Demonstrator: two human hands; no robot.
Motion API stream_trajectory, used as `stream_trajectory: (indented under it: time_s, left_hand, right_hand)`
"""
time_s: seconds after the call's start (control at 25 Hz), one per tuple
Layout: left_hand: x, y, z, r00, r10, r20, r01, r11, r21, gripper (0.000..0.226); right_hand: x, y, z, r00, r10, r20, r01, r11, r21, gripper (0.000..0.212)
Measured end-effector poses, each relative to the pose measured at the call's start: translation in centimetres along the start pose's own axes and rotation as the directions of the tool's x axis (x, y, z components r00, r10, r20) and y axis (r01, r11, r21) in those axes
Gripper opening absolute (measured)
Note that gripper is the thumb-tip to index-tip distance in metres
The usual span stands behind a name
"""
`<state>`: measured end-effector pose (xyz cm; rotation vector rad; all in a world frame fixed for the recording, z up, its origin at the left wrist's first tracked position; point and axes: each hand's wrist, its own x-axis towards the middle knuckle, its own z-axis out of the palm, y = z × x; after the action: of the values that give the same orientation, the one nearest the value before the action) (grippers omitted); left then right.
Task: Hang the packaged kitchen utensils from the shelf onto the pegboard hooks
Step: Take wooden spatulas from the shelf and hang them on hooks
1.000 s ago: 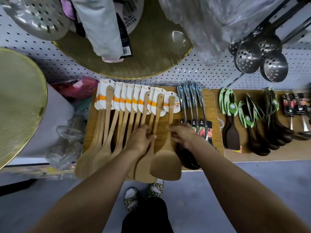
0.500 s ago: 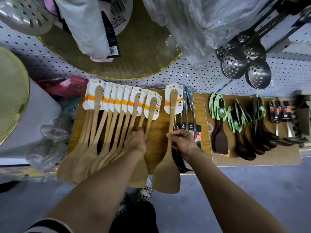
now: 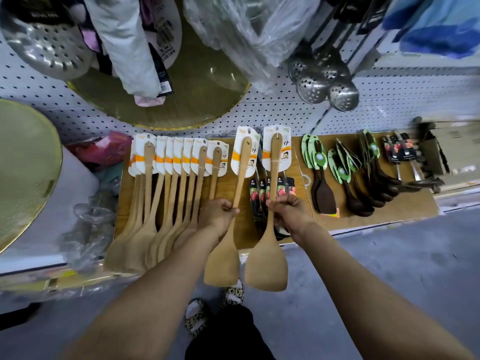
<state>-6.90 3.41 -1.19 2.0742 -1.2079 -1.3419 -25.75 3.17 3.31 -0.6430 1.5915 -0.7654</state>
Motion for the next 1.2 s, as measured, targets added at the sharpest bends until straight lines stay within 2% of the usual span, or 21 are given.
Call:
stream_trajectory:
  time_s: [0.16, 0.28, 0.48, 0.72, 0.92, 1.2]
  left_hand:
    - [-3.2, 1.8, 0.5, 1.000, 0.015, 0.024, -0.013, 0.998, -0.057, 0.019]
    - [-5.8, 4.1, 1.5, 0.996, 0.080, 0.028, -0.078, 0.995, -0.068, 0.017]
    - [-9.7, 9.6, 6.6, 0.982, 0.187, 0.019, -0.185, 0.981, -0.055, 0.019]
    - [-18.1, 20.4, 20.1, 0.946, 0.316, 0.068, -0.306, 0.943, -0.129, 0.025]
    - [-23.7, 29.9, 32.9, 0.902, 0.382, 0.201, -0.346, 0.918, -0.192, 0.019]
    - [-25.9, 44.0, 46.2, 0.798, 0.538, 0.272, -0.480, 0.840, -0.253, 0.019]
  right_hand:
    - [-3.4, -0.9, -2.8, 0.999, -0.046, -0.030, 0.047, 0.998, 0.040, 0.024]
    - [-5.8, -2.2, -6.3, 0.993, -0.087, -0.081, 0.094, 0.992, 0.088, 0.029]
    - [-8.3, -3.9, -15.3, 0.980, -0.173, -0.098, 0.185, 0.975, 0.122, 0.022]
    - [-11.4, -6.0, -34.7, 0.944, -0.271, -0.188, 0.300, 0.943, 0.146, 0.024]
    - [-13.3, -7.2, -50.1, 0.888, -0.344, -0.306, 0.406, 0.898, 0.170, 0.026]
    - [-12.5, -11.8, -67.7, 0.791, -0.419, -0.445, 0.545, 0.814, 0.202, 0.017]
